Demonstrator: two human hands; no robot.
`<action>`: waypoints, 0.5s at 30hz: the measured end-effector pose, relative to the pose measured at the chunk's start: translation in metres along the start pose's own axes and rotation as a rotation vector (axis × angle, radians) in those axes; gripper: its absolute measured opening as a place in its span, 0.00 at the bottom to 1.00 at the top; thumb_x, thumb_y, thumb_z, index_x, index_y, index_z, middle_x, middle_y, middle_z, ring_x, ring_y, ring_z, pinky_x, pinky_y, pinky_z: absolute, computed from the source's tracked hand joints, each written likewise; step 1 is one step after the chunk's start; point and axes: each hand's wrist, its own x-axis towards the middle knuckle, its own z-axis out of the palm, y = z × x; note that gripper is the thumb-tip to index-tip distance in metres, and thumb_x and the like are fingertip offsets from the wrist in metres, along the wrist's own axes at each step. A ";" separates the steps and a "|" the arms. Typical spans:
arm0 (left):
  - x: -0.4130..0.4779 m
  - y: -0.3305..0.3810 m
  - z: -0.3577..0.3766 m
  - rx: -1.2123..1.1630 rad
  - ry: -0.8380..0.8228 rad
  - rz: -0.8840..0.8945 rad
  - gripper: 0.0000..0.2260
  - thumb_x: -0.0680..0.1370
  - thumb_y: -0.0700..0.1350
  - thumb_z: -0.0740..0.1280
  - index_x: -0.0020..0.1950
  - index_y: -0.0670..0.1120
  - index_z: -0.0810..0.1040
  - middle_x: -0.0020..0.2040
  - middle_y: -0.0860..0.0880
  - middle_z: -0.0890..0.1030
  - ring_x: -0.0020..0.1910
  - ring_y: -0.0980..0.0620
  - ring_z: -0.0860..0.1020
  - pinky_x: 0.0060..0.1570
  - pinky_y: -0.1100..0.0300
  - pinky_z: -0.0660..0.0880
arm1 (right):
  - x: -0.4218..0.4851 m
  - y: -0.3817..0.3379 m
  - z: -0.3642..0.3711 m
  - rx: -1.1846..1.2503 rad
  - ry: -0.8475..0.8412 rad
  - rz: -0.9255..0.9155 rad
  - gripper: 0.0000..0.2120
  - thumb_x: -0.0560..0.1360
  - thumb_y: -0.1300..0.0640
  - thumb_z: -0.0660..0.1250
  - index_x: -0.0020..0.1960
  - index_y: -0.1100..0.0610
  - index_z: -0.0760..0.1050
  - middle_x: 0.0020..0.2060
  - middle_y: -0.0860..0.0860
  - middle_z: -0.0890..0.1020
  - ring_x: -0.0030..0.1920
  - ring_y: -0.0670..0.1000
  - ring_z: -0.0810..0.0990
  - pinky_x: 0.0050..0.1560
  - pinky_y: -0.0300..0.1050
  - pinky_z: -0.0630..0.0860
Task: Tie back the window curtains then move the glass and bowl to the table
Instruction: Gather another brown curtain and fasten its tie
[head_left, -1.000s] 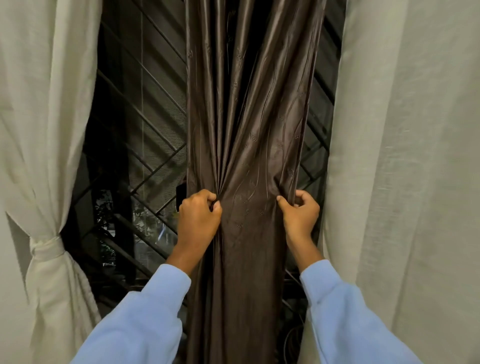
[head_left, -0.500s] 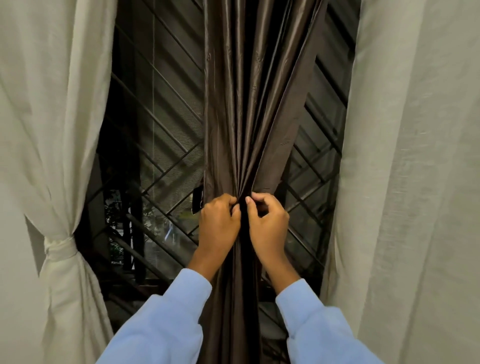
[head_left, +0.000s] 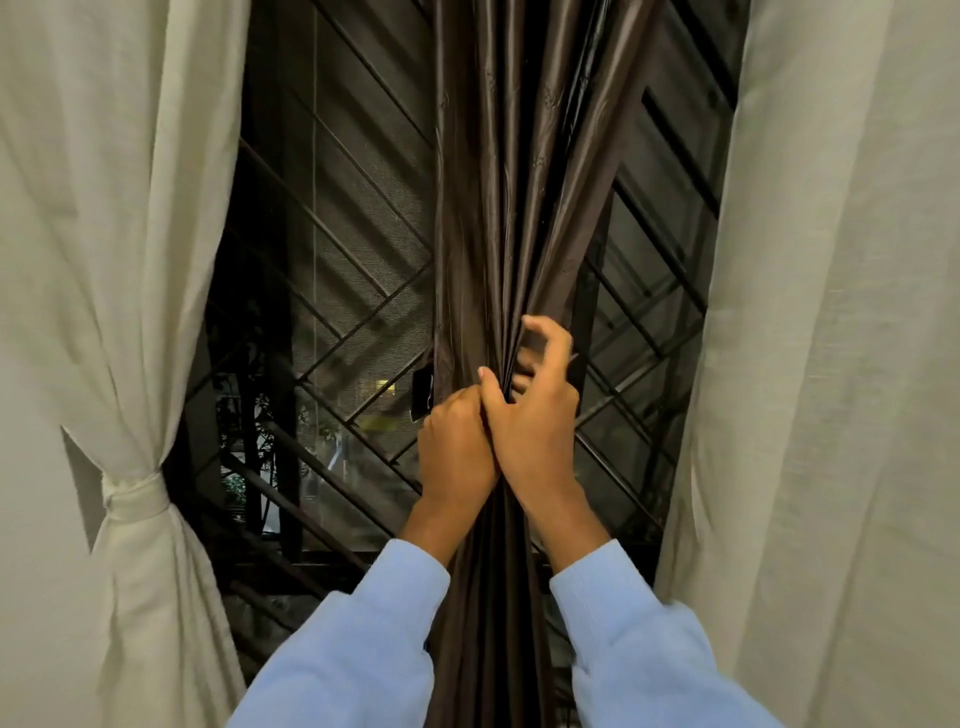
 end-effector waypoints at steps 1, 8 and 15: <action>0.000 -0.001 0.001 -0.012 -0.006 0.015 0.10 0.76 0.43 0.67 0.35 0.44 0.75 0.32 0.48 0.79 0.31 0.48 0.77 0.27 0.55 0.68 | 0.002 -0.004 0.001 -0.070 -0.031 -0.070 0.21 0.76 0.61 0.69 0.66 0.49 0.69 0.46 0.39 0.77 0.46 0.35 0.77 0.48 0.27 0.74; -0.001 -0.009 0.001 -0.140 -0.024 0.106 0.10 0.71 0.38 0.72 0.34 0.47 0.73 0.32 0.48 0.79 0.29 0.55 0.73 0.27 0.71 0.58 | 0.028 -0.024 0.009 -0.598 -0.267 -0.030 0.08 0.79 0.58 0.66 0.55 0.59 0.80 0.50 0.57 0.82 0.52 0.58 0.81 0.52 0.50 0.79; 0.011 -0.023 -0.003 -0.367 -0.211 0.166 0.11 0.73 0.36 0.67 0.32 0.48 0.77 0.31 0.51 0.80 0.30 0.56 0.76 0.30 0.61 0.68 | 0.029 -0.014 0.000 -0.599 -0.116 0.004 0.18 0.76 0.68 0.64 0.62 0.58 0.80 0.55 0.56 0.84 0.55 0.56 0.81 0.57 0.45 0.77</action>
